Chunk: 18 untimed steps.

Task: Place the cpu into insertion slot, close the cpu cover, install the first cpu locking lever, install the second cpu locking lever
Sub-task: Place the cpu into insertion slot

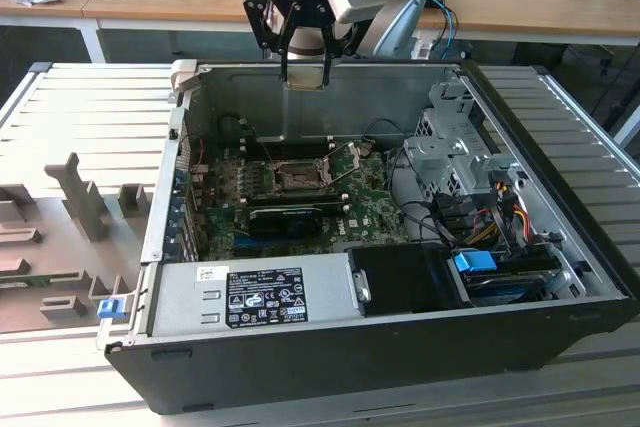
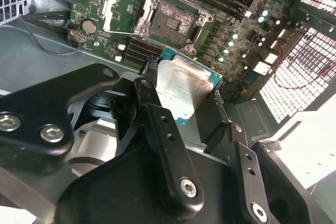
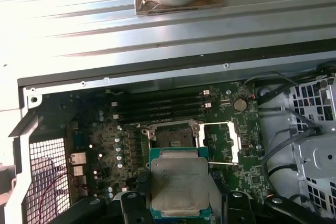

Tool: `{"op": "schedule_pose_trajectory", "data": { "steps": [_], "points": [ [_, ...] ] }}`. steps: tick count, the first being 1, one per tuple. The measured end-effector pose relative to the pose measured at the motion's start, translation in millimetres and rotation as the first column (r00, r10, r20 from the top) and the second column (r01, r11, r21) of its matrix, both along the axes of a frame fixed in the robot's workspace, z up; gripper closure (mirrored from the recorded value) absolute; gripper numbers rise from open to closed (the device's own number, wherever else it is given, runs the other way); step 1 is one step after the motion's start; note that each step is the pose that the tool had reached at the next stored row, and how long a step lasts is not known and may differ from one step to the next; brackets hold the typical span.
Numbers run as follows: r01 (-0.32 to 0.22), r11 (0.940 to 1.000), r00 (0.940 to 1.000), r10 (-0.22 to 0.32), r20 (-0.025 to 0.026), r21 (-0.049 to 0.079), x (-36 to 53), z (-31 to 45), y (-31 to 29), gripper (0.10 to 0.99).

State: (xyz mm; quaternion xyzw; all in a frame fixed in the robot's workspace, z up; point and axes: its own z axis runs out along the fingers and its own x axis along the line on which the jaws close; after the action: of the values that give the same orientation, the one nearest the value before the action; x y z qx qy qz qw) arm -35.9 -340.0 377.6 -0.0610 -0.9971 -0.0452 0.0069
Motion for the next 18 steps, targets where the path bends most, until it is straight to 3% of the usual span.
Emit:
{"op": "schedule_pose_trajectory", "data": {
  "steps": [13, 18],
  "points": [
    [0.036, 0.9994, 0.9994, -0.036, 0.0000, 0.000, -0.5, -0.1, 0.0, 0.553],
    [0.081, 0.9967, 0.9967, -0.081, 0.0000, 0.000, -1.0, -0.5, 0.0, 0.553]
  ]
}}
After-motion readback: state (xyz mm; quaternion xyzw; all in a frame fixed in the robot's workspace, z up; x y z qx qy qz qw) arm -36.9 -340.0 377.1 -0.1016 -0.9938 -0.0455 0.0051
